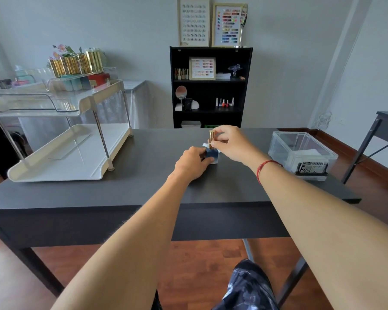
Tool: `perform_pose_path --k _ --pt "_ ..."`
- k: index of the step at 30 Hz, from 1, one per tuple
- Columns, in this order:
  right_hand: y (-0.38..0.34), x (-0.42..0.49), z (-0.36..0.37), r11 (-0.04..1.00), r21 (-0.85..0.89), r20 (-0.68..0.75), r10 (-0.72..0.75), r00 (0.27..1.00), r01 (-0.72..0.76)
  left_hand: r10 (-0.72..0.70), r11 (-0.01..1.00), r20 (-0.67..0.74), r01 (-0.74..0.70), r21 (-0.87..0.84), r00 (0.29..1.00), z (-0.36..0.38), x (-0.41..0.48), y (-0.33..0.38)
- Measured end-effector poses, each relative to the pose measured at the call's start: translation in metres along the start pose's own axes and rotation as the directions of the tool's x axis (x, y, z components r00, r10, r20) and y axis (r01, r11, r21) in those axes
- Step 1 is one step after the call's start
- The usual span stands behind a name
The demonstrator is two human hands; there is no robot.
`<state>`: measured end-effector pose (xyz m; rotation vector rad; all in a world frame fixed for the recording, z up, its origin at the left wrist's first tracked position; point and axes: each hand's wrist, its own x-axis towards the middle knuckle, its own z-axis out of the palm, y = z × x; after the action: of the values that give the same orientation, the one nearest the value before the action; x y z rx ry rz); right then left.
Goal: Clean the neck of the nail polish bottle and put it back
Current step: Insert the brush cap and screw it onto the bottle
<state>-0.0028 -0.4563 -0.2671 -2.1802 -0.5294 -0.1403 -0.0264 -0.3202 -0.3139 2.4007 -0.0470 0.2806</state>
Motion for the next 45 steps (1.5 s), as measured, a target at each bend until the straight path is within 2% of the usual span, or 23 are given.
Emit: perform_pose_path --k 4,9,17,21,27,35,39,45 --pt "0.002 0.001 0.002 1.0 -0.002 0.025 -0.009 1.0 0.009 0.001 1.0 -0.015 -0.001 0.008 1.0 0.001 -0.001 0.001" --pt "0.011 -0.001 0.009 1.0 0.002 -0.145 -0.01 0.989 0.011 0.001 1.0 -0.021 -0.001 -0.007 1.0 0.001 -0.002 -0.001" --pt "0.009 0.005 0.011 0.992 0.126 -0.078 0.022 0.997 -0.012 -0.015 1.0 -0.04 0.015 0.013 0.999 0.003 -0.001 -0.003" --pt "0.008 0.006 0.01 0.996 0.086 -0.141 0.03 0.99 -0.018 -0.016 1.0 -0.033 0.016 0.007 0.999 0.003 -0.001 -0.002" --pt "0.007 0.006 0.01 0.992 0.118 -0.094 0.047 0.994 -0.036 -0.025 1.0 -0.041 0.025 0.002 0.999 0.004 0.0 -0.005" --pt "0.011 0.006 0.005 0.998 -0.015 -0.101 0.051 0.994 -0.053 -0.016 1.0 -0.028 0.015 -0.012 0.999 0.003 0.0 -0.003" --pt "0.011 0.005 0.001 0.997 0.049 -0.034 0.056 0.998 -0.054 -0.01 1.0 -0.03 0.01 -0.014 0.999 0.002 0.001 -0.004" --pt "0.013 0.004 0.002 0.993 0.07 -0.007 0.097 0.995 -0.097 -0.007 1.0 -0.025 0.006 -0.029 1.0 0.002 0.002 -0.005"
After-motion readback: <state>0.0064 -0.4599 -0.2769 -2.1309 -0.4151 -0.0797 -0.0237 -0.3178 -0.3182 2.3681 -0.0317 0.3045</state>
